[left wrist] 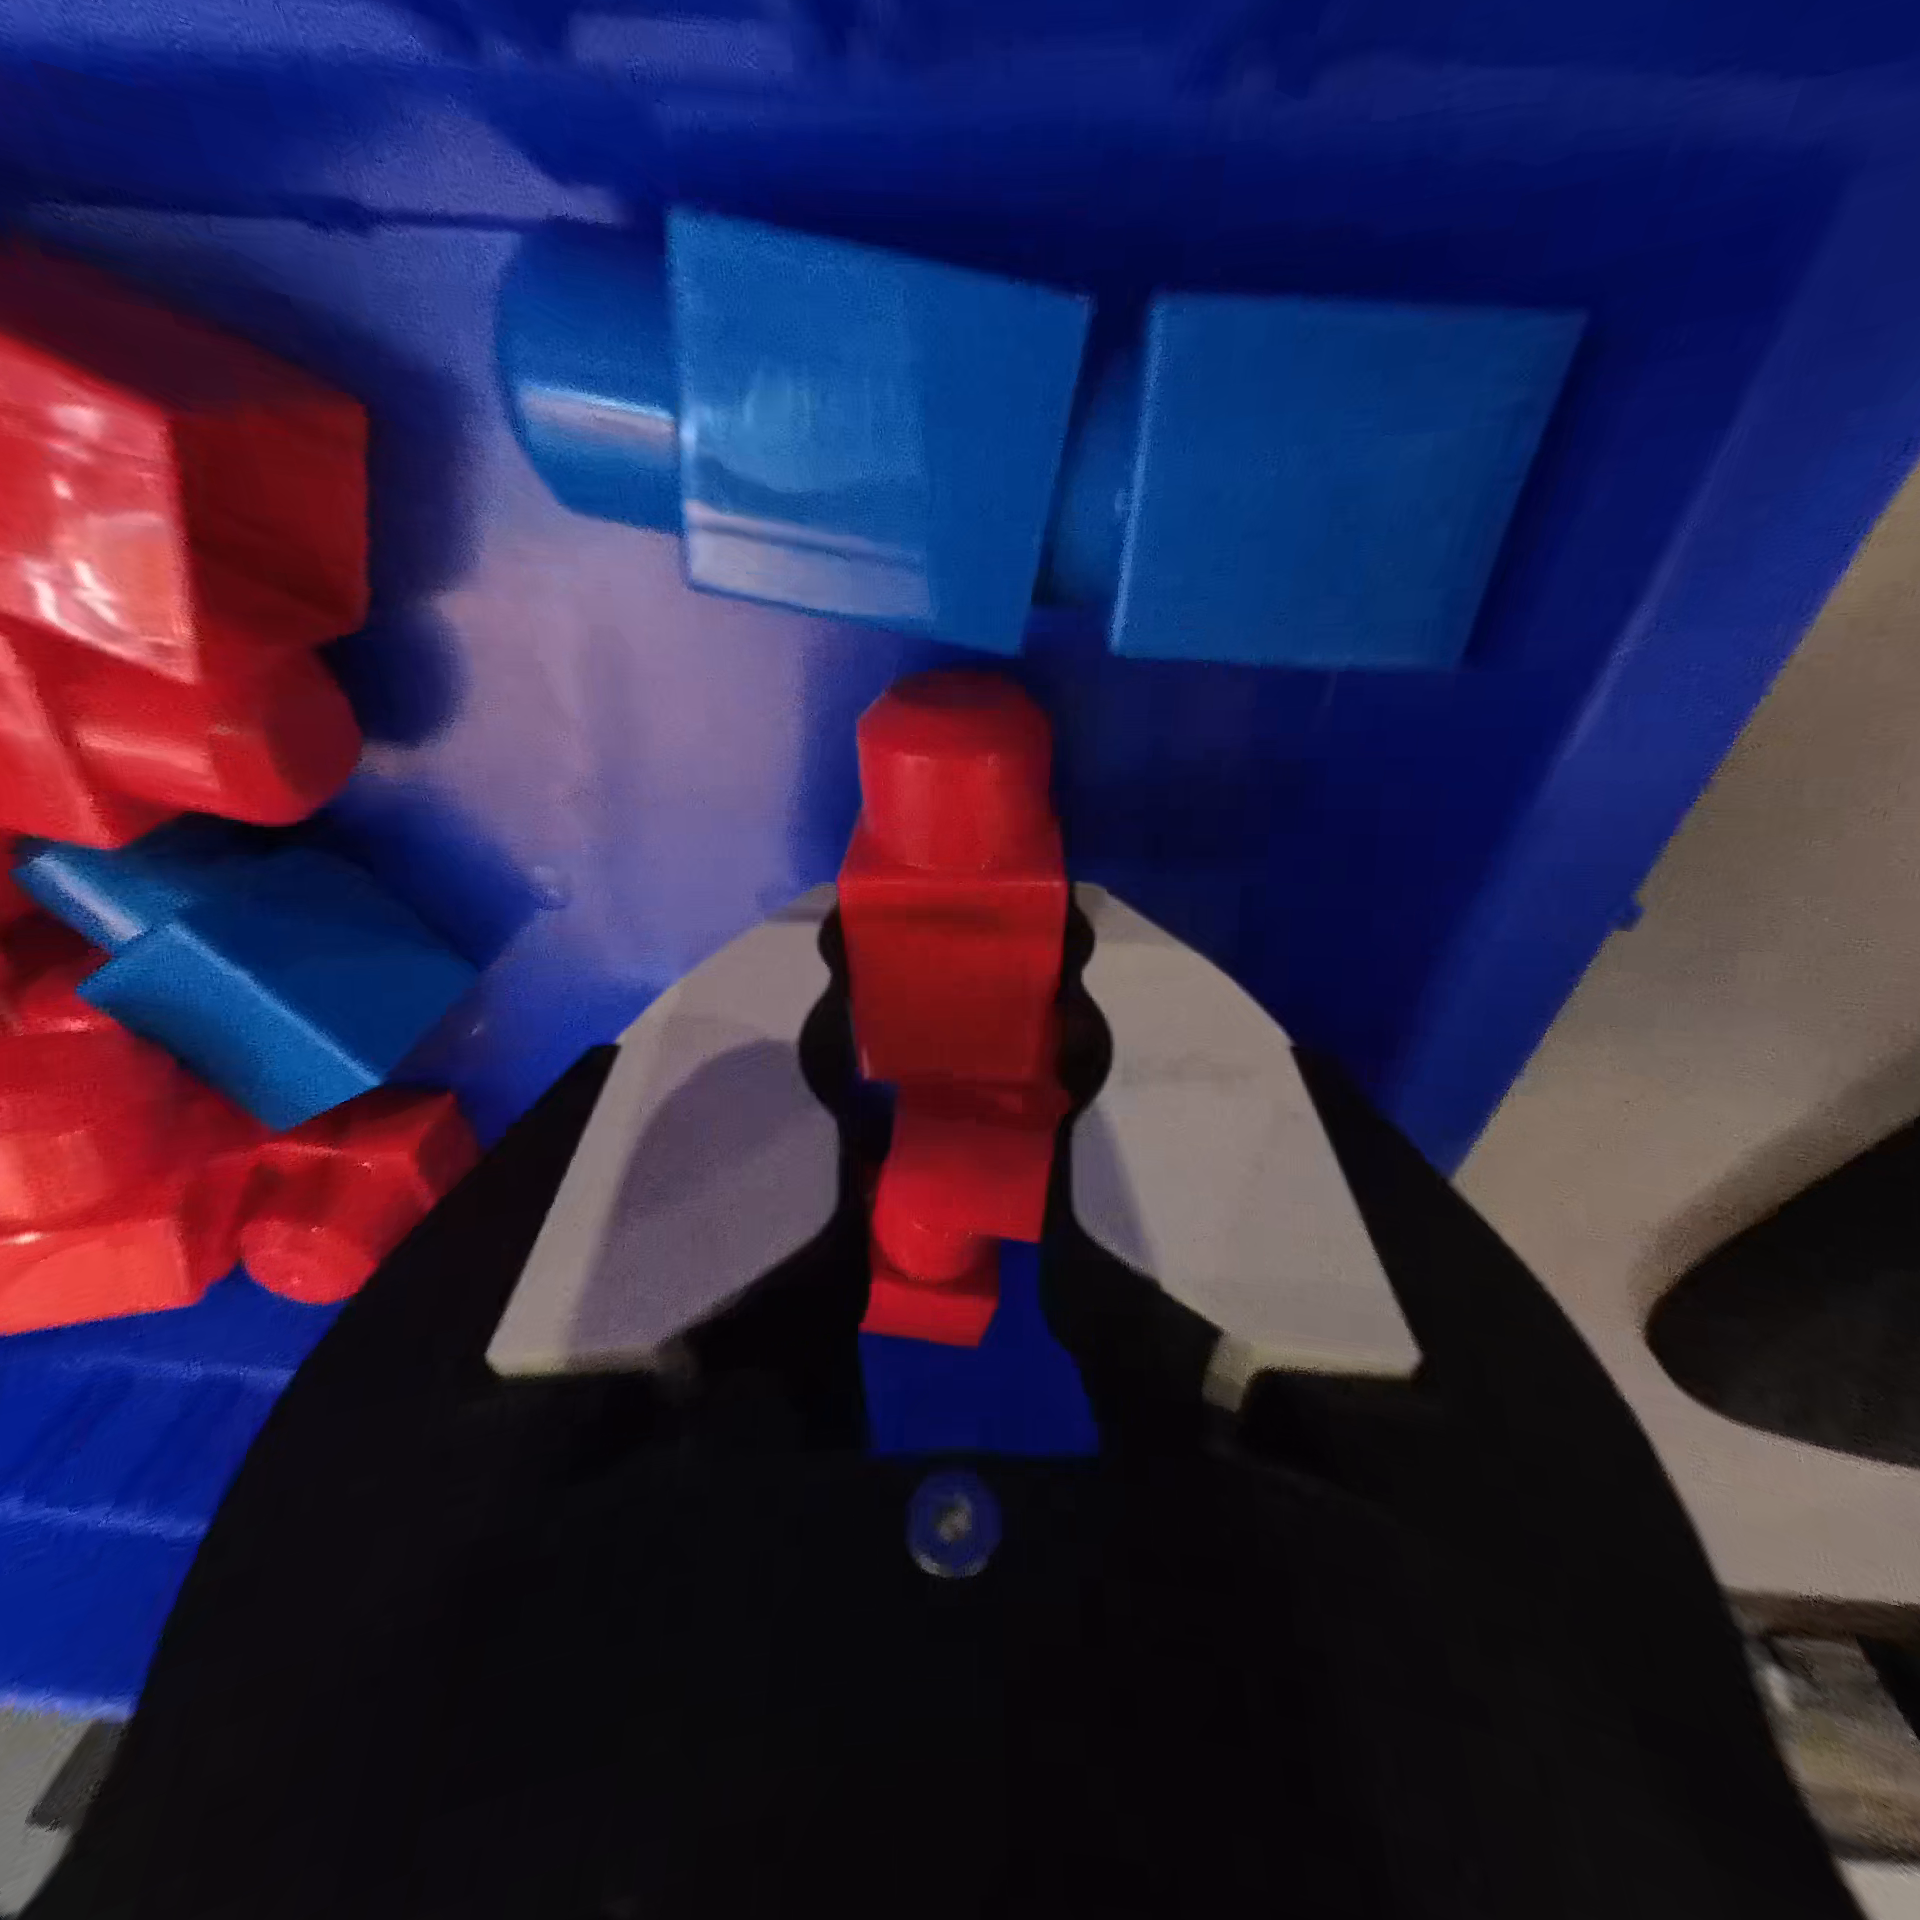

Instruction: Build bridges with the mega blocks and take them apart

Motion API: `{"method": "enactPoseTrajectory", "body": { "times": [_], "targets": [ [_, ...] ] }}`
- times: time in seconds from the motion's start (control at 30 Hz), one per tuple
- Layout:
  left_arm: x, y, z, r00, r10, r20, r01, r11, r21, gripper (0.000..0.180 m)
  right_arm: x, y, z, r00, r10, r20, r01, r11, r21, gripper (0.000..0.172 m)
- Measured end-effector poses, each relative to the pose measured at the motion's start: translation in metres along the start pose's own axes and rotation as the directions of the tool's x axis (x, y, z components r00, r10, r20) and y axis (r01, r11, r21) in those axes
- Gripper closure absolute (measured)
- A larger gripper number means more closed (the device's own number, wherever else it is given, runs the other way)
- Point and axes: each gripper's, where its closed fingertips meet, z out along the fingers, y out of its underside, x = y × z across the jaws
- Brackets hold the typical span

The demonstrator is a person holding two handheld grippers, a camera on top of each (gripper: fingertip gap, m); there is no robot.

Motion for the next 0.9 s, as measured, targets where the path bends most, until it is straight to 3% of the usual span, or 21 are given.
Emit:
{"method": "enactPoseTrajectory", "body": {
  "times": [0.17, 0.27, 0.33, 0.43, 0.57, 0.8, 0.9],
  "targets": [
    [-0.013, -0.016, -0.052, 0.977, -0.147, 0.156, 0.123, 0.98, 0.157, 0.145, 0.002, 0.002, -0.003, 1.0, 0.007, -0.008, -0.007, 1.0, 0.005, 0.155],
    [0.026, -0.05, -0.099, 0.98, -0.153, 0.131, 0.112, 0.955, 0.276, 0.145, 0.002, 0.001, -0.004, 1.0, 0.01, -0.004, -0.01, 1.0, 0.015, 0.155],
    [0.06, -0.085, -0.111, 0.983, -0.159, 0.093, 0.122, 0.94, 0.318, 0.145, 0.001, -0.001, -0.003, 1.0, 0.007, 0.002, -0.007, 1.0, 0.014, 0.155],
    [0.098, -0.129, -0.096, 0.988, -0.15, 0.036, 0.129, 0.934, 0.334, 0.145, -0.003, -0.002, 0.001, 1.0, -0.005, 0.009, 0.006, 1.0, -0.003, 0.155],
    [0.114, -0.162, -0.065, 0.983, -0.184, -0.019, 0.18, 0.926, 0.333, 0.145, -0.008, -0.003, 0.003, 1.0, -0.025, 0.008, 0.025, 0.999, -0.024, 0.155],
    [0.129, -0.186, -0.028, 0.967, -0.206, -0.152, 0.241, 0.934, 0.263, 0.141, -0.007, -0.002, 0.0, 1.0, -0.019, 0.017, 0.02, 1.0, -0.011, 0.156],
    [0.126, -0.185, -0.048, 0.964, -0.209, -0.166, 0.254, 0.907, 0.335, 0.13, -0.006, -0.001, -0.002, 1.0, -0.016, 0.01, 0.016, 1.0, -0.012, 0.156]
  ]
}}
